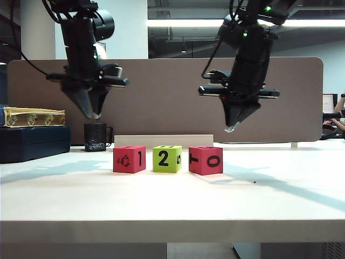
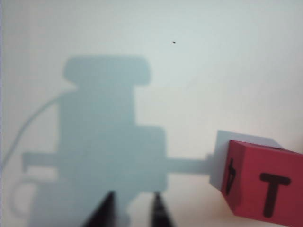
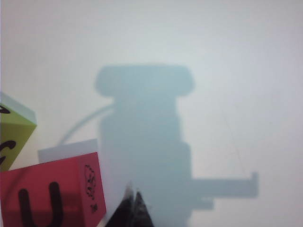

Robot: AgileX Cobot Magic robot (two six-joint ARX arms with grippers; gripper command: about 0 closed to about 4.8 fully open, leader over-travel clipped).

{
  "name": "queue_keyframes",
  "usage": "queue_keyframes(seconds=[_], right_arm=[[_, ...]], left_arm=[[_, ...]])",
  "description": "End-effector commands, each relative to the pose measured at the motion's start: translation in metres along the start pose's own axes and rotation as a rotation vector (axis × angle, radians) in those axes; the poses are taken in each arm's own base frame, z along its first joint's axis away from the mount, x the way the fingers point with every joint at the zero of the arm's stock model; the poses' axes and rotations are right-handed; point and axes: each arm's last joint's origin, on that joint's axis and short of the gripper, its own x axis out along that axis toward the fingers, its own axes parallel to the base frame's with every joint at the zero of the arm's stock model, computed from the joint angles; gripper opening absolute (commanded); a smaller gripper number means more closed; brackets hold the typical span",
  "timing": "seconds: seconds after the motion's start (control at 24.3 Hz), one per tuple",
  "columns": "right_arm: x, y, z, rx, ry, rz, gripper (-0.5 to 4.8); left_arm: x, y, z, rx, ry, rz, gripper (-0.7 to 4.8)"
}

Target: Select the appropriate blocks from the scattered letter blocks on the table and arrange them in a row to spell out "THU".

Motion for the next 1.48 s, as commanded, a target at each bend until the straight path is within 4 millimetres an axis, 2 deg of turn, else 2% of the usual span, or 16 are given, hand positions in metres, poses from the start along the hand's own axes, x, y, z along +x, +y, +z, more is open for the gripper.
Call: queue_keyframes(seconds=[0.04, 0.12, 0.37, 0.74, 0.95, 1.15, 1.48], right_arm=[[0.001, 0.000, -0.001, -0.001, 0.017, 0.002, -0.05], [0.008, -0.001, -0.005, -0.001, 0.047, 0.007, -0.05], [0.029, 0.002, -0.014, 0.007, 0.118, 0.053, -0.05], [0.031, 0.016, -0.013, -0.006, 0.099, 0.133, -0.05], [0.033, 0.028, -0.013, -0.024, 0.087, 0.167, -0.05], [0.033, 0.028, -0.012, -0.009, 0.081, 0.168, -0.05], [0.032, 0.030, -0.012, 0.016, 0.088, 0.195, -0.05]], left_arm=[[0.015, -0.006, -0.001, 0.034, 0.019, -0.043, 0.12], [0.031, -0.009, -0.003, 0.037, 0.052, -0.073, 0.11], [0.055, -0.014, -0.008, 0.041, 0.098, -0.110, 0.11], [0.060, -0.018, -0.004, 0.017, 0.064, -0.205, -0.06], [0.071, -0.020, -0.009, 0.006, 0.111, -0.233, -0.06], [0.076, -0.024, -0.012, 0.001, 0.129, -0.327, -0.06], [0.071, -0.055, -0.013, 0.068, 0.124, -0.375, -0.06]])
